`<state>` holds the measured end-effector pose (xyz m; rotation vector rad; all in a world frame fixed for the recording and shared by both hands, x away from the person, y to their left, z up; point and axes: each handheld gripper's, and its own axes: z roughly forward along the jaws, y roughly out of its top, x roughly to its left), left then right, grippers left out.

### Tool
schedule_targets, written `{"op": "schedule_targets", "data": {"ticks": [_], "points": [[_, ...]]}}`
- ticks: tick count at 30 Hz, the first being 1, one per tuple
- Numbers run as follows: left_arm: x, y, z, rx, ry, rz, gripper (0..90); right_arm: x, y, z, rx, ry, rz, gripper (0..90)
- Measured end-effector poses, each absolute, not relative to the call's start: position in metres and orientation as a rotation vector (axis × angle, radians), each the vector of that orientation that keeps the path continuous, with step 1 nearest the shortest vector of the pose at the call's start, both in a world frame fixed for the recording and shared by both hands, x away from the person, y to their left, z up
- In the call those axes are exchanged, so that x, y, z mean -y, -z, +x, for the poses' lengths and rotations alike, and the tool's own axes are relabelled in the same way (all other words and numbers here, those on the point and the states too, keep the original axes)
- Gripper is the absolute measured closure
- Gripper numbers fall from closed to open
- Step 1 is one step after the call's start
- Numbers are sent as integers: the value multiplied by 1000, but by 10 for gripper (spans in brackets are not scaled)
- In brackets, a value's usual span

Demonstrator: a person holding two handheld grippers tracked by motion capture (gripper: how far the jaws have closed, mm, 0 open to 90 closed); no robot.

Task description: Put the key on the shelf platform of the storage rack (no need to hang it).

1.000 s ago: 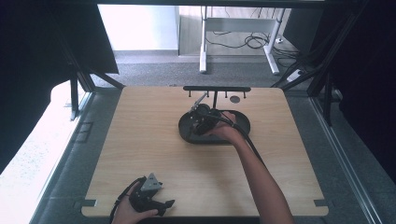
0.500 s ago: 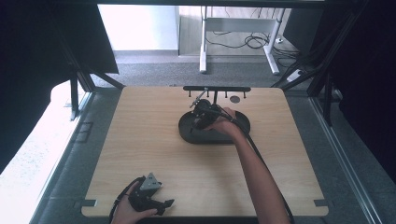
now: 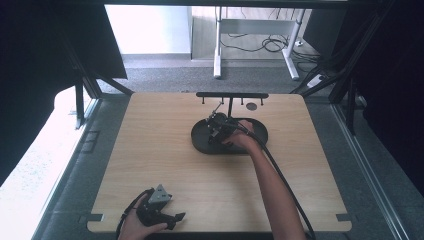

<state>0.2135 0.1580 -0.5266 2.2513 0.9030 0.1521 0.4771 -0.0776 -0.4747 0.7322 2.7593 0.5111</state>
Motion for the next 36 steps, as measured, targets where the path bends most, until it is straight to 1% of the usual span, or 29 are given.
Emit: {"op": "schedule_targets", "data": {"ticks": [18,22,23,24,32,33,36], "points": [[-158,528,214,-908,-154,2261,212,91,504,482,-2754,-447,809,480],[-160,528,215,-913,-160,2256,213,91,504,479,-2734,-449,825,395],[-160,528,215,-913,-160,2256,213,91,504,479,-2734,-449,825,395],[-160,528,215,-910,-161,2256,213,90,502,474,-2704,-431,817,370],[-159,528,214,-911,-160,2257,213,95,477,455,-2630,-560,826,359],[-159,527,215,-910,-160,2259,213,98,469,448,-2620,-591,799,352],[-160,527,215,-911,-163,2261,213,100,465,443,-2619,-612,784,345]]}}
